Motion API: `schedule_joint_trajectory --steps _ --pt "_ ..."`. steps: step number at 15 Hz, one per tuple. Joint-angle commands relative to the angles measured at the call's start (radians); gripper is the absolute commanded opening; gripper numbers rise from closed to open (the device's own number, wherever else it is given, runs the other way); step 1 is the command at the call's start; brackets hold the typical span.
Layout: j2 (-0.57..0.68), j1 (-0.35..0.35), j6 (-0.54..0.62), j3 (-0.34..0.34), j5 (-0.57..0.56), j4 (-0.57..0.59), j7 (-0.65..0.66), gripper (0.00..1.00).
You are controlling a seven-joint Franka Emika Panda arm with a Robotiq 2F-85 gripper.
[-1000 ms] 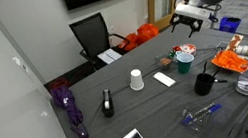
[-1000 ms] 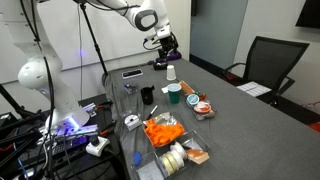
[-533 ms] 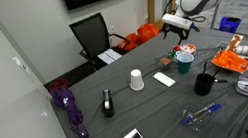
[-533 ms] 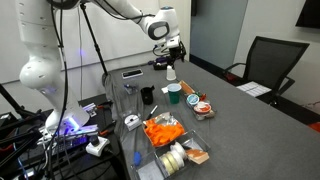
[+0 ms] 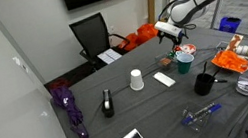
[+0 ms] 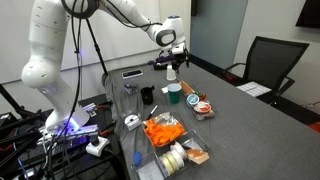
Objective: Pick up the rectangular wooden box from the clear container and put it in the clear container compartment with another rectangular wooden box
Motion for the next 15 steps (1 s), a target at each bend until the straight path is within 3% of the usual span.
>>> schedule_joint_trajectory --steps 1,11,15 --pt "0.064 0.028 0.013 -0.034 -0.009 0.057 0.027 1.00" --pt "0.067 0.035 0.006 -0.043 -0.004 0.054 0.014 1.00" --pt "0.108 0.004 0.025 -0.025 0.042 0.074 -0.004 1.00"
